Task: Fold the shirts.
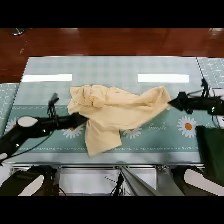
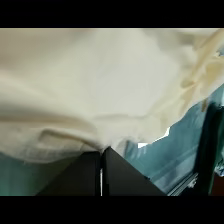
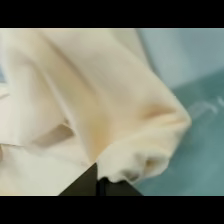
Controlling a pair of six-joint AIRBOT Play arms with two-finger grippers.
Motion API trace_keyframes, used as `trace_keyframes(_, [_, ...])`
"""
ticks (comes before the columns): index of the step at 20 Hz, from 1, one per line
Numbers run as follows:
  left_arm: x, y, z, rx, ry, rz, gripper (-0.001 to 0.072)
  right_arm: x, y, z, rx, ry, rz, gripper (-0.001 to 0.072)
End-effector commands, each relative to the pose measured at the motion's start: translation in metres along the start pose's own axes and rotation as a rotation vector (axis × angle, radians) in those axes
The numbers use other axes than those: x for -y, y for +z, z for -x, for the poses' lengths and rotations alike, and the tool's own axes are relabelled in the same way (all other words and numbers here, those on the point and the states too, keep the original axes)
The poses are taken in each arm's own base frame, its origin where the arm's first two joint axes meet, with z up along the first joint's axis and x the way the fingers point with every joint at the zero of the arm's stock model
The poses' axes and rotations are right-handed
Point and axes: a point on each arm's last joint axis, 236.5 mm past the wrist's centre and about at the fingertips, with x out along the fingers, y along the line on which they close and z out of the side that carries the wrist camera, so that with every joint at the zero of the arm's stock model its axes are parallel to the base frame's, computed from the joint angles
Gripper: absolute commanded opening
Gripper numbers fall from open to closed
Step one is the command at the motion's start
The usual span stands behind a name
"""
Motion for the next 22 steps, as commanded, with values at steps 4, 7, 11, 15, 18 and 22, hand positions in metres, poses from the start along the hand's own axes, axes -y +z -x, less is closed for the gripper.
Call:
trace_keyframes(4, [0.253, 0.175, 0.155, 0.51, -0.29, -0.492, 0.0031, -0.206, 0.114, 0.161, 0.332, -0.086, 0.551, 0.0015])
trace_keyframes(7, [0.387, 0.168, 0.286, 0.779, -0.381, -0.83, 0.003, -0.311, 0.09, 0.283, 0.614, -0.088, 0.798, 0.0015])
trace_keyframes(11, [0.455, 0.098, 0.397, 1.009, -0.255, -1.138, 0.003, -0.36, -0.002, 0.389, 0.873, -0.04, 0.937, 0.0016])
trace_keyframes(15, [0.445, 0.044, 0.465, 1.2, -0.019, -1.215, 0.0031, -0.36, -0.077, 0.452, 1.044, -0.068, 1.007, 0.0016])
trace_keyframes(18, [0.44, 0.006, 0.481, 1.22, 0.006, -1.244, 0.0031, -0.36, -0.114, 0.473, 1.104, -0.062, 1.038, 0.0015])
trace_keyframes(22, [0.418, -0.002, 0.455, 1.077, 0.026, -1.19, 0.0031, -0.353, -0.127, 0.465, 1.05, -0.064, 1.046, 0.0016])
